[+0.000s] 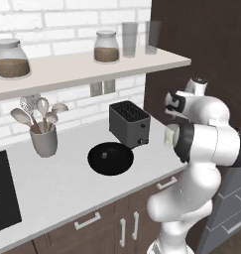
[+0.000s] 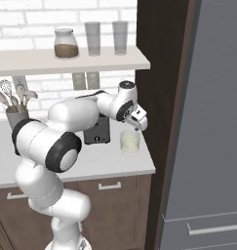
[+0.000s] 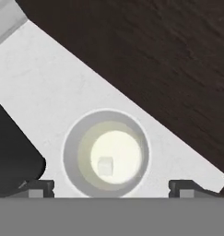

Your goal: Grab a lemon wedge from the fridge and one ice cube from the ice bowl, and put them in the glass of lemonade.

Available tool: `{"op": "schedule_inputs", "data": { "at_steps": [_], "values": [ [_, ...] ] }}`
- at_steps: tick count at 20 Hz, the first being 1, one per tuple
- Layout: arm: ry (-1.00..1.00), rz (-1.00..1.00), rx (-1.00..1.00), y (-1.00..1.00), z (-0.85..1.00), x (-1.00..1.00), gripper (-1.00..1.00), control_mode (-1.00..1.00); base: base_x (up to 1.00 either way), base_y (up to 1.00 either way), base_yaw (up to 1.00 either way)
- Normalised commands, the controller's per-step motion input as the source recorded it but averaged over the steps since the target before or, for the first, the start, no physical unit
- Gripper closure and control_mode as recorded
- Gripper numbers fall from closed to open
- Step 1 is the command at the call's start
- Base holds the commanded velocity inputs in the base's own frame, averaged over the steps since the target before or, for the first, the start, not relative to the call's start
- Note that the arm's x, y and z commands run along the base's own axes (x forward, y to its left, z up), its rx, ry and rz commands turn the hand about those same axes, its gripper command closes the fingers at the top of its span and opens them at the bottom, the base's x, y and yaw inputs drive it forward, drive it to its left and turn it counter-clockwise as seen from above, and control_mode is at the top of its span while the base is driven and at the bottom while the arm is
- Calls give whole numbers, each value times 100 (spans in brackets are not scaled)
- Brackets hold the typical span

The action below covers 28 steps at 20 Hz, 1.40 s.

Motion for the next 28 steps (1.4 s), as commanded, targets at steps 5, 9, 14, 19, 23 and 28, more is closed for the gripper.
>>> {"op": "schedule_inputs", "data": {
  "at_steps": [5, 9, 14, 19, 23, 28],
  "values": [
    [-15, 0, 16, -17, 19, -26, -100, -100, 0, 0, 0],
    [-12, 4, 11, -5, 10, -66, -100, -100, 0, 0, 0],
    [-1, 7, -7, 12, 45, -58, -100, -100, 0, 0, 0],
    [7, 7, -24, 41, 27, -86, -100, -100, 0, 0, 0],
    [4, 14, -8, 34, -4, -81, -100, -100, 0, 0, 0],
    [0, 13, 0, 47, -4, -62, -100, -100, 0, 0, 0]
  ]
}}
